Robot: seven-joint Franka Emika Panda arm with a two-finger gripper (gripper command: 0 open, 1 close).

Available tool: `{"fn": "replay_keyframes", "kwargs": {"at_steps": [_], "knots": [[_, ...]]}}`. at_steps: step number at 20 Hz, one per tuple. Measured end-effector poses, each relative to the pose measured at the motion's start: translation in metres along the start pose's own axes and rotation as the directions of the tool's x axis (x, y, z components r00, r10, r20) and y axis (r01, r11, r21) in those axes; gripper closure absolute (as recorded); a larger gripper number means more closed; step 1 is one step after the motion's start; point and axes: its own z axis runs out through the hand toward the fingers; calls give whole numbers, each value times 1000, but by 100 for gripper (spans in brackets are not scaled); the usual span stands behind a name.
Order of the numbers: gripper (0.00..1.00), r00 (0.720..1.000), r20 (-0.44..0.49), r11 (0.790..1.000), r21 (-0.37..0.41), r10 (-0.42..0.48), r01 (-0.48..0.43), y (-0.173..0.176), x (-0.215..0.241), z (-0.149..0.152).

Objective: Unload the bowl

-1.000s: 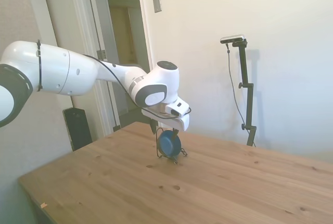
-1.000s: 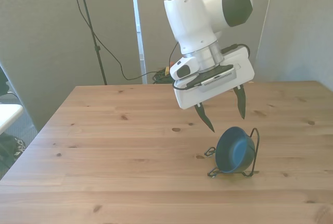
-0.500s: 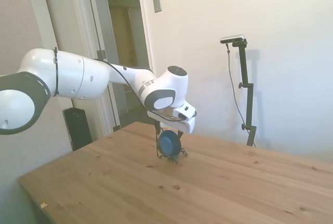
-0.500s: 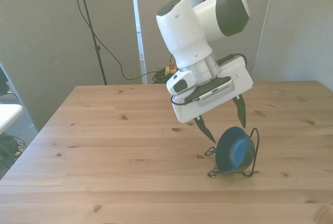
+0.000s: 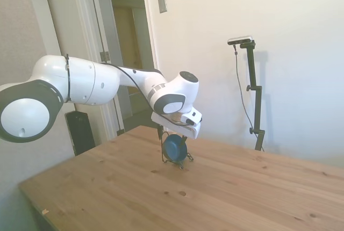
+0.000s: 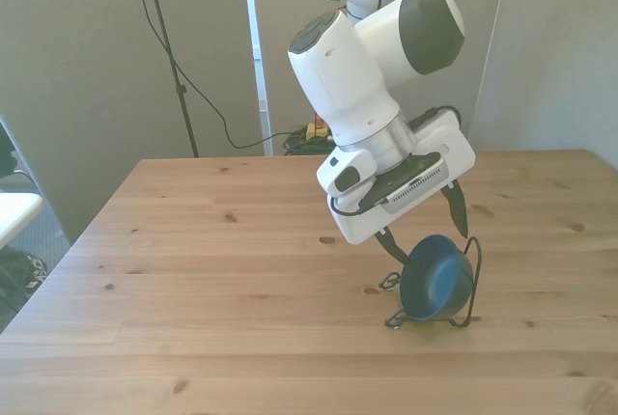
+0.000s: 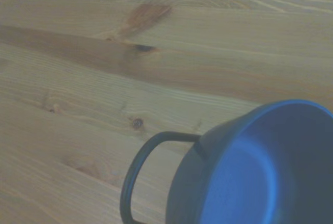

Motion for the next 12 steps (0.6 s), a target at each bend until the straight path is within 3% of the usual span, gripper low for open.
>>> {"fn": "replay_keyframes", "kwargs": {"at_steps": [12], "knots": [[100,999,38,1000,6,-21,21,1,1,6]]}}
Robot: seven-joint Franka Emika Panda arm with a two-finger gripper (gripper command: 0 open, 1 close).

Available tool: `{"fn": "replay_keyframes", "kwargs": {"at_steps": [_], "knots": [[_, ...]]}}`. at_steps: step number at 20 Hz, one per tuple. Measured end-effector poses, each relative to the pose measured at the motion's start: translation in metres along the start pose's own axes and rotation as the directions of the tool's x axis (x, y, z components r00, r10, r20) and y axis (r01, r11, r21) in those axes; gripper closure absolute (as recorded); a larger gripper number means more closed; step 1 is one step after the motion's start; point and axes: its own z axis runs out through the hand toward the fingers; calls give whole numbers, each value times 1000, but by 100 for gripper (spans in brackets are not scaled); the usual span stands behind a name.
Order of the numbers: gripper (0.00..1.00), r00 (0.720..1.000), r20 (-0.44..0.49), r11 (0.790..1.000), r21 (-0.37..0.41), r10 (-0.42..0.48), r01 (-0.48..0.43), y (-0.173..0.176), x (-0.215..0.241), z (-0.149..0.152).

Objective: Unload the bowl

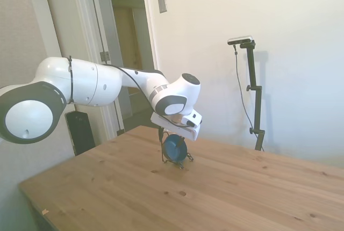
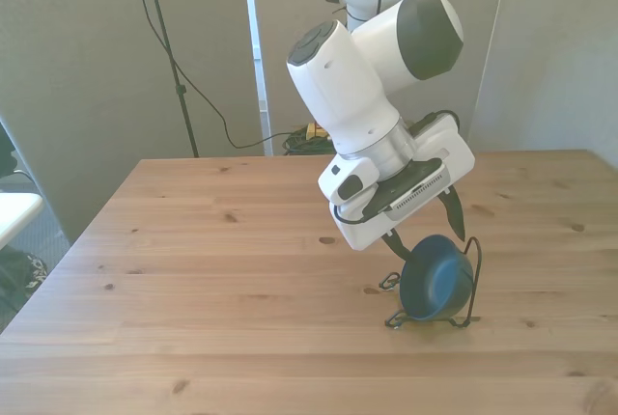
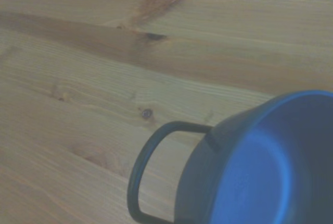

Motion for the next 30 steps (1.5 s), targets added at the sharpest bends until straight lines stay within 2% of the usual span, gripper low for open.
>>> {"fn": "replay_keyframes", "kwargs": {"at_steps": [4,11,23,30], "knots": [[100,1000,8,1000,7,-4,4,0,-1,1],[100,996,87,997,71,-21,15,2,-2,-2],[100,991,129,996,91,-26,14,2,7,3],[100,984,170,986,163,-46,18,12,12,-4]]}}
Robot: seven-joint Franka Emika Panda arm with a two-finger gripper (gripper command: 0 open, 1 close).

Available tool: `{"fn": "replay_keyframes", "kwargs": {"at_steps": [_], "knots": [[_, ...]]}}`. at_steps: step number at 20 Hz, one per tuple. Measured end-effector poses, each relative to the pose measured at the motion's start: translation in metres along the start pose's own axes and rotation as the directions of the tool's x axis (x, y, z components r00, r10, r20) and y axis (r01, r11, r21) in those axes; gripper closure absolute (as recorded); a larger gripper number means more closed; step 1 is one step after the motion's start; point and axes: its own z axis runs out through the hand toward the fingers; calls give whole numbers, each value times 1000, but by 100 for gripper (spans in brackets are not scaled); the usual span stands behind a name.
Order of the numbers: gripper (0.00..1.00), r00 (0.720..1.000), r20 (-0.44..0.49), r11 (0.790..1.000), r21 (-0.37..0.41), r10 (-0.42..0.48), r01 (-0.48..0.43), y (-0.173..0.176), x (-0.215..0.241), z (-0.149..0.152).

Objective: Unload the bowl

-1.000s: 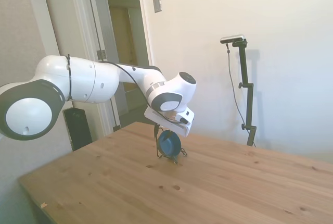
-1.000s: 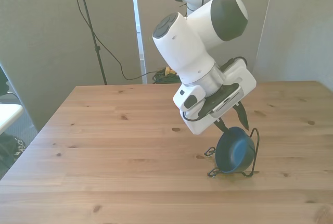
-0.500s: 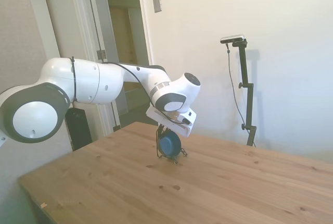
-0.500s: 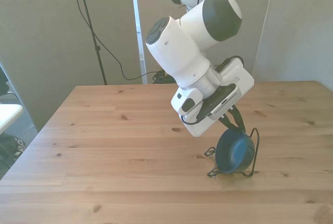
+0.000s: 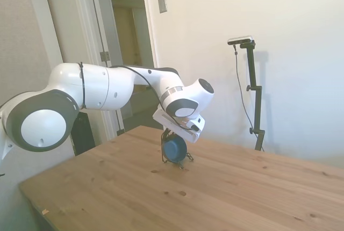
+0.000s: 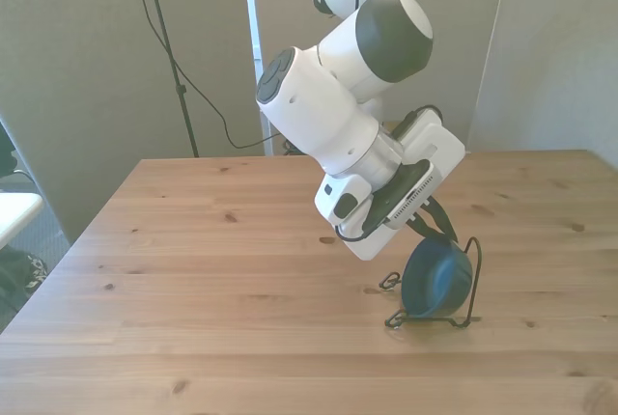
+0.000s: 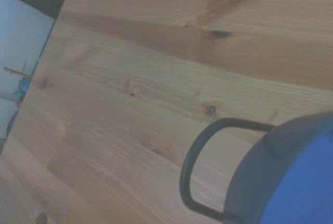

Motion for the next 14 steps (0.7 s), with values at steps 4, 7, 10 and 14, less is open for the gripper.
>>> {"fn": "replay_keyframes", "kwargs": {"at_steps": [4,7,10,14], "knots": [[100,999,-18,999,19,-29,29,-8,-9,-22],[100,997,-38,998,28,-61,62,-22,-27,-47],[100,996,-21,996,26,-83,84,-35,-51,-57],[100,994,27,994,-38,-102,103,-42,-88,-52]]}}
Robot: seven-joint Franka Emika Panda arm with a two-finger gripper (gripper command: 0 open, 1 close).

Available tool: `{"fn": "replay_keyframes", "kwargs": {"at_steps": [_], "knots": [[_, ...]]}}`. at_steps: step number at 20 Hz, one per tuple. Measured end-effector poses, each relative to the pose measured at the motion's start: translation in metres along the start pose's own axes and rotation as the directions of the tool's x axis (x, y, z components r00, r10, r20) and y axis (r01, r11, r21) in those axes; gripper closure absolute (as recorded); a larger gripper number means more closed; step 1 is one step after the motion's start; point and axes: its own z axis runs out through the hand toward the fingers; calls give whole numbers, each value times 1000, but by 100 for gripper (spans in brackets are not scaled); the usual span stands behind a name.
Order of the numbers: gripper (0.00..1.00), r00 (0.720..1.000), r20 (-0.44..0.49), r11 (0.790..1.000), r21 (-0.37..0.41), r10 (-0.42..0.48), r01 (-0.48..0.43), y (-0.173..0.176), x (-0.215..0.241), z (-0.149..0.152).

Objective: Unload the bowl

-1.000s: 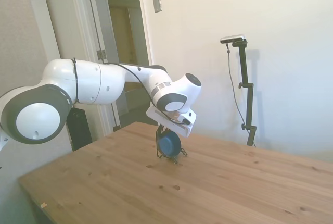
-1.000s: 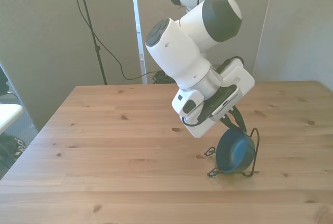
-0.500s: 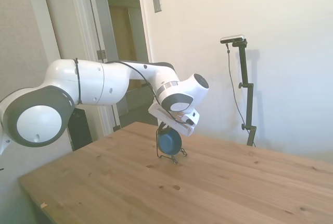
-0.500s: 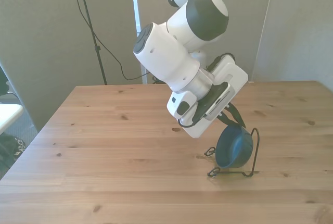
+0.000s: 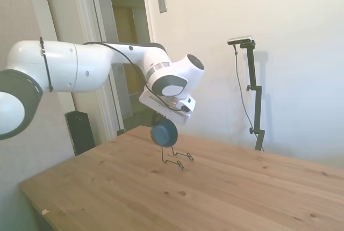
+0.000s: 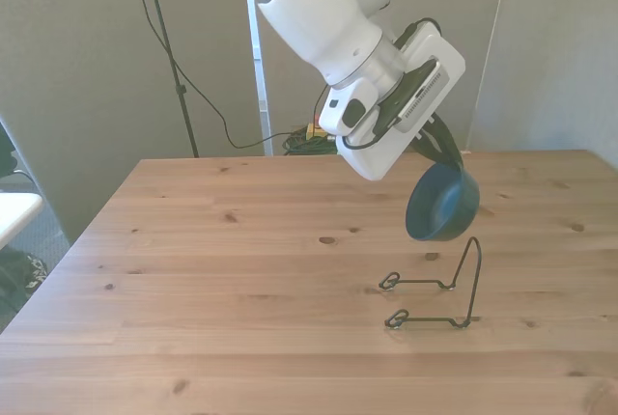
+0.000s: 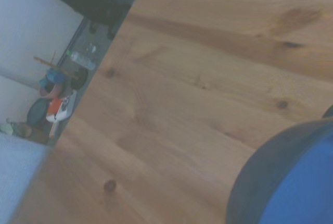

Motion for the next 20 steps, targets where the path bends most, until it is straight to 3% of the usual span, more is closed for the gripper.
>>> {"fn": "replay_keyframes", "kwargs": {"at_steps": [6,10,15,20], "knots": [[100,997,75,980,-200,1,14,11,-52,30],[100,998,58,939,-344,27,-5,34,-65,52],[100,998,13,889,-454,63,-50,58,-60,68],[100,998,-14,838,-544,53,-52,56,-53,81]]}}
